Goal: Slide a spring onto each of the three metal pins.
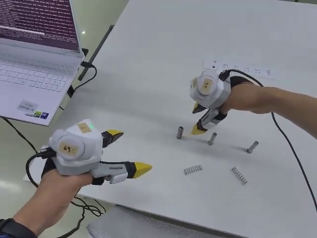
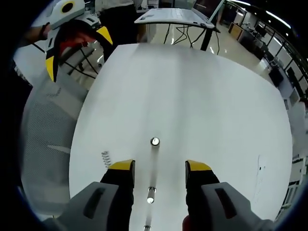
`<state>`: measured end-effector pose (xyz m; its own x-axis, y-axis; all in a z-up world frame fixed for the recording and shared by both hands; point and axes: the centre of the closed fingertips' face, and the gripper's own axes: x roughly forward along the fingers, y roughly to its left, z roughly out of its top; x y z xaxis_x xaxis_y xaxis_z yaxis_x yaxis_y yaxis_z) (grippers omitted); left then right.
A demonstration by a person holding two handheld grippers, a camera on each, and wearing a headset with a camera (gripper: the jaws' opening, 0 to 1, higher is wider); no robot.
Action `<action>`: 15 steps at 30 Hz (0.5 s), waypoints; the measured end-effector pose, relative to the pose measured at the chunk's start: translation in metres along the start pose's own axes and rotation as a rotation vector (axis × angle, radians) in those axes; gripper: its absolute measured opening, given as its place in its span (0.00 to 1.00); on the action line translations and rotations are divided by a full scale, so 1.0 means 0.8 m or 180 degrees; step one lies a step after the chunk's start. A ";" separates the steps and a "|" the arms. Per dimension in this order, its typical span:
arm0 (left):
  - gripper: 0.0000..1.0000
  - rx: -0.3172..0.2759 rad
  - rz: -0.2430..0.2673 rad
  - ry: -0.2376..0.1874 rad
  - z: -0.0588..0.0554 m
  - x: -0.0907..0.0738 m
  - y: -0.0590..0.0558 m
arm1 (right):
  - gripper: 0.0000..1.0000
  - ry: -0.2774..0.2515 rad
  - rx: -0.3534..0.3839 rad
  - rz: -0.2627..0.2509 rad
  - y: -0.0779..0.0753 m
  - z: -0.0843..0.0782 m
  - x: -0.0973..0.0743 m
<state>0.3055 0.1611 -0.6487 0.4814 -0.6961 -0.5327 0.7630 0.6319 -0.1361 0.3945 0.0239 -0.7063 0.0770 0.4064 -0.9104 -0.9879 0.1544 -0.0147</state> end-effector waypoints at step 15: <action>0.68 0.0038 -0.0035 0.0003 0.008 0.006 -0.005 | 0.44 -0.0502 0.0391 -0.0187 -0.002 -0.005 -0.035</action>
<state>0.3076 0.1532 -0.6453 0.4725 -0.7028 -0.5319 0.7734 0.6200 -0.1321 0.3936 0.0085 -0.6829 0.1638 0.5279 -0.8334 -0.9580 0.2868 -0.0066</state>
